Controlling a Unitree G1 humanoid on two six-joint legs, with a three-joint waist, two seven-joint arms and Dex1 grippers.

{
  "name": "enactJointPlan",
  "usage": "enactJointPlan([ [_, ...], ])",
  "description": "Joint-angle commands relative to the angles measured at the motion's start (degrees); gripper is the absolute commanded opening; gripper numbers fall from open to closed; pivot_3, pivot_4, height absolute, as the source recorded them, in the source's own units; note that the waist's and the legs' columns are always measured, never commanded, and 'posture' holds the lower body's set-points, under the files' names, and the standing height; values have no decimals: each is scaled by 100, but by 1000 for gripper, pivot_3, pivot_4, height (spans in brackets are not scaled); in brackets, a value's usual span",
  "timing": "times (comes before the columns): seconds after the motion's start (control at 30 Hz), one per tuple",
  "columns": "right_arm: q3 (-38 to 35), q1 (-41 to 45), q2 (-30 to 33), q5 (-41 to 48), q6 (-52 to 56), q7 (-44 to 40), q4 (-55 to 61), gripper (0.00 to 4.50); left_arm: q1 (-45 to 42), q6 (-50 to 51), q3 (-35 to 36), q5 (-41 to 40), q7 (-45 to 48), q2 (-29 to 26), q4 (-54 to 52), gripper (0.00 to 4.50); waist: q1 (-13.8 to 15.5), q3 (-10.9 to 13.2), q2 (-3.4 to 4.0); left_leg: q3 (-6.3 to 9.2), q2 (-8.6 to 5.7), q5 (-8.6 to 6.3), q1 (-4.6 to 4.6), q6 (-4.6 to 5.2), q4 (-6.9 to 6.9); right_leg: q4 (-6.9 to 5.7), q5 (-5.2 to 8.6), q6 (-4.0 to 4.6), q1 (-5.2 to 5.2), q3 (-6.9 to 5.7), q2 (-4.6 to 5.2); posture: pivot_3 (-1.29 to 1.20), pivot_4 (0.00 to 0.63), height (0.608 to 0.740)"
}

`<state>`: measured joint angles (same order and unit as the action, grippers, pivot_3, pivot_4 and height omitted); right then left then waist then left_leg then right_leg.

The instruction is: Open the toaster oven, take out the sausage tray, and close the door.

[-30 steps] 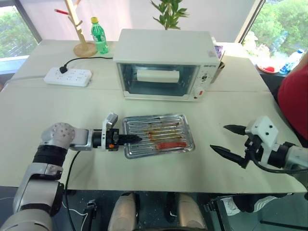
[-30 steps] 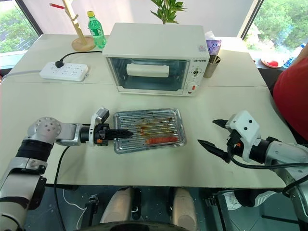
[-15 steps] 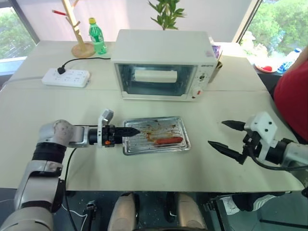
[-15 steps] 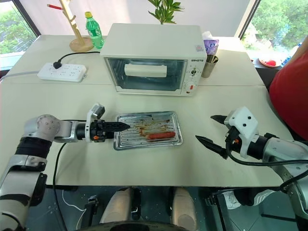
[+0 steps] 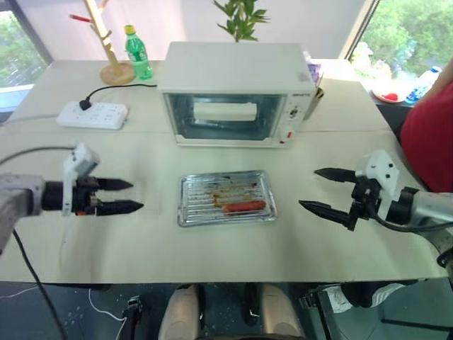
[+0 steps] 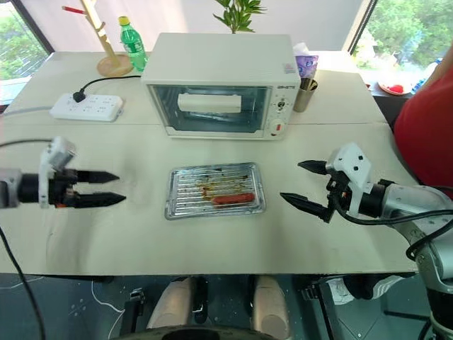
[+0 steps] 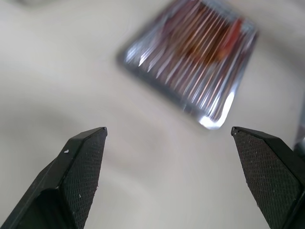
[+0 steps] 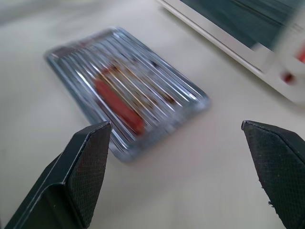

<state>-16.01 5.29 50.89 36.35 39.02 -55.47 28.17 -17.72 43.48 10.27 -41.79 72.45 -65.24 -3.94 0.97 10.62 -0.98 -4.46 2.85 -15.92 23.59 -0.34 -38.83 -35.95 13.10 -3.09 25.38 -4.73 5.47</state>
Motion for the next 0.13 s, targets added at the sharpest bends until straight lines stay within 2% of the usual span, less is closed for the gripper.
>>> enactJointPlan([
  [0.03, 64, 211, 160, 285, 94, -272, -38, 4500, -81, -49, 327, -172, 174, -119, -517, 4443, -20, 1, 0, -6, -4, -3, 0, 6, -2, 4, -1, -2, -3, 1, 4, 0, 150, 722],
  [0.13, 187, 316, 194, 251, 71, -370, -128, 4500, 21, -31, 334, -146, 205, -118, -741, 4443, -22, 2, -1, -13, -12, -10, 0, 20, -9, 9, -3, -5, -9, 4, 9, 0, 150, 722],
])
